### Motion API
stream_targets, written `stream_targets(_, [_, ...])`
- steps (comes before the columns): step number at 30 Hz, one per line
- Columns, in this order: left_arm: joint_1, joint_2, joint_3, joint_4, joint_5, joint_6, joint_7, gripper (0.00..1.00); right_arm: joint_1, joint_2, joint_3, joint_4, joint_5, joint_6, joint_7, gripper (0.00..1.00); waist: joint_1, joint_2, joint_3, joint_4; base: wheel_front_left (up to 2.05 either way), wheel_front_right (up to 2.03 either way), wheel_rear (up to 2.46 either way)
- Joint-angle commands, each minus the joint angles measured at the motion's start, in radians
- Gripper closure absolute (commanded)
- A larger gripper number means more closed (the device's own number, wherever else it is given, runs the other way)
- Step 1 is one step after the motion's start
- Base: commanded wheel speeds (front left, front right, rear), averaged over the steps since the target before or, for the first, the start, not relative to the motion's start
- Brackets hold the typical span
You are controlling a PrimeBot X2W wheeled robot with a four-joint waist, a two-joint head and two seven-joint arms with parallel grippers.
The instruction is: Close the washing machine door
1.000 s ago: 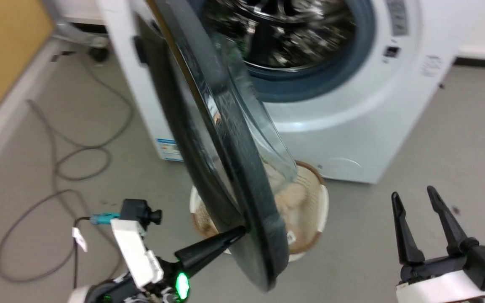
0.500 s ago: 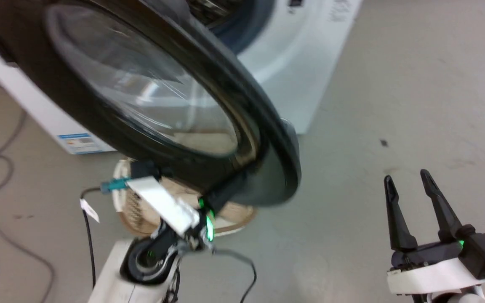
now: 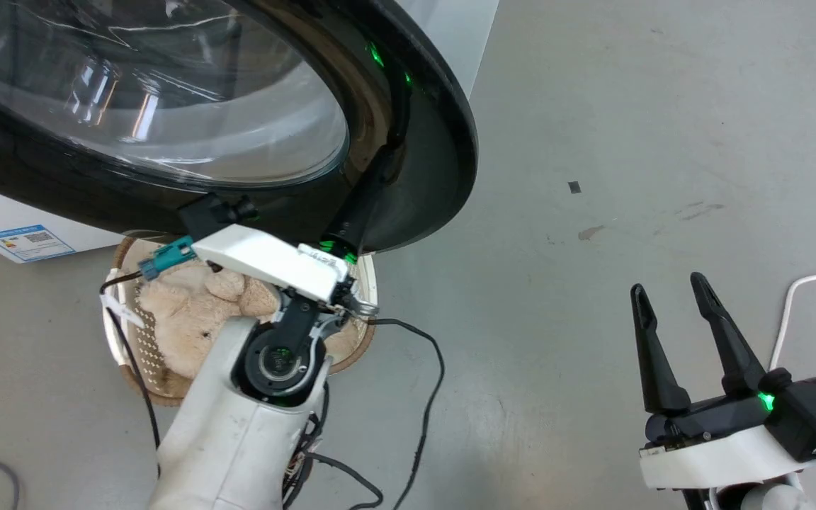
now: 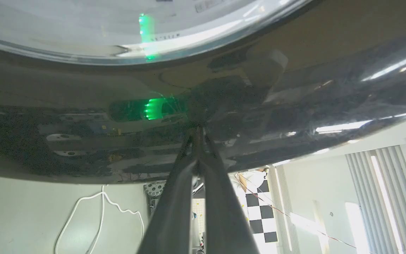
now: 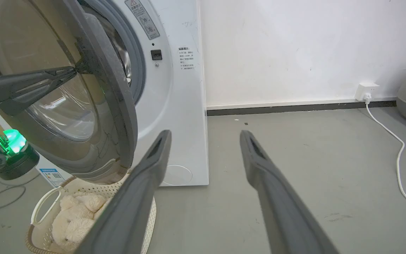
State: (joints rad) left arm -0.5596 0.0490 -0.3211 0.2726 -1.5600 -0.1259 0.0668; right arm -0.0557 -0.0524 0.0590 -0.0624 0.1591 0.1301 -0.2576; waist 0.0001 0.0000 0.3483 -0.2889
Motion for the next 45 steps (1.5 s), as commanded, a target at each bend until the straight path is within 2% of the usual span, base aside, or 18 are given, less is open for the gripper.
stream_targets(1, [-0.013,0.001,-0.005,0.002,0.000,-0.005,-0.005,1.00,-0.013,0.002,0.001,-0.001,0.005,0.001,-0.004,0.00,-0.0001,0.0000,-0.002,0.005,0.00,0.00,0.00])
stream_targets(5, [-0.002,0.003,-0.030,-0.005,0.001,-0.005,-0.007,1.00,-0.010,0.002,0.002,0.004,0.003,0.001,-0.004,0.00,-0.0001,0.0000,-0.018,0.028,0.00,0.00,0.00])
stream_targets(9, [0.068,0.029,-0.064,-0.046,0.003,-0.005,0.025,1.00,-0.003,0.002,0.003,0.013,-0.005,0.001,-0.004,0.00,-0.0001,0.0000,-0.056,0.062,0.00,0.00,0.00])
stream_targets(12, [0.141,0.084,-0.116,-0.087,0.055,-0.005,0.039,1.00,0.006,0.002,-0.003,0.018,-0.011,0.001,-0.004,0.00,-0.0001,0.0000,-0.092,0.093,0.00,0.00,0.00])
stream_targets(14, [0.186,0.154,-0.178,-0.098,0.148,-0.005,0.026,1.00,0.016,0.002,-0.006,0.021,-0.015,0.001,-0.004,0.00,-0.0001,0.0000,-0.121,0.115,0.00,0.00,0.00])
stream_targets(16, [0.221,0.228,-0.243,-0.089,0.262,-0.005,-0.021,1.00,0.024,0.002,-0.007,0.022,-0.021,0.001,-0.004,0.00,-0.0001,0.0000,-0.144,0.139,0.00,0.00,0.00])
stream_targets(19, [0.256,0.301,-0.297,-0.058,0.379,-0.005,-0.129,1.00,0.038,0.002,-0.009,0.026,-0.033,0.001,-0.004,0.00,-0.0001,0.0000,-0.178,0.178,0.00,0.00,0.00])
stream_targets(22, [0.279,0.344,-0.301,-0.020,0.461,-0.005,-0.259,1.00,0.053,0.002,-0.010,0.026,-0.042,0.001,-0.004,0.00,-0.0001,0.0000,-0.205,0.214,0.00,0.00,0.00])
stream_targets(24, [0.287,0.357,-0.278,-0.002,0.520,-0.005,-0.308,1.00,0.064,0.002,-0.014,0.024,-0.046,0.001,-0.004,0.00,-0.0001,0.0000,-0.219,0.239,0.00,0.00,0.00])
stream_targets(26, [0.296,0.360,-0.237,0.000,0.598,0.000,-0.325,1.00,0.074,0.002,-0.018,0.024,-0.049,0.001,-0.004,0.00,-0.0001,0.0000,-0.231,0.263,0.00,0.00,0.00])
stream_targets(27, [0.302,0.350,-0.186,-0.019,0.644,0.013,-0.327,1.00,0.078,0.002,-0.020,0.022,-0.050,0.001,-0.004,0.00,-0.0001,0.0000,-0.234,0.273,0.00,0.00,0.00])
stream_targets(31, [0.391,0.263,0.045,-0.154,0.869,0.034,-0.328,1.00,0.087,0.002,-0.021,0.018,-0.053,0.001,-0.004,0.00,-0.0001,0.0000,-0.250,0.297,0.00,0.00,0.00])
stream_targets(33, [0.449,0.213,0.125,-0.222,0.978,0.031,-0.328,1.00,0.091,0.002,-0.020,0.017,-0.052,0.001,-0.004,0.00,-0.0001,0.0000,-0.257,0.302,0.00,0.00,0.00])
stream_targets(38, [0.565,0.130,0.200,-0.304,1.198,0.014,-0.328,1.00,0.106,0.002,-0.016,0.016,-0.052,0.001,-0.004,0.00,-0.0001,0.0000,-0.276,0.309,0.00,0.00,0.00])
stream_targets(40, [0.599,0.110,0.207,-0.299,1.257,0.010,-0.328,0.47,0.112,0.002,-0.012,0.017,-0.054,0.001,-0.004,0.00,-0.0001,0.0000,-0.281,0.309,0.00,0.00,0.00])
stream_targets(41, [0.611,0.103,0.206,-0.292,1.285,0.008,-0.328,0.00,0.115,0.002,-0.010,0.017,-0.054,0.001,-0.004,0.00,-0.0001,0.0000,-0.283,0.309,0.00,0.00,0.00])
stream_targets(45, [0.636,0.061,0.234,-0.291,1.342,0.004,-0.328,0.00,0.127,0.002,-0.007,0.018,-0.054,0.001,-0.004,0.00,-0.0001,0.0000,-0.286,0.312,0.00,0.00,0.00])
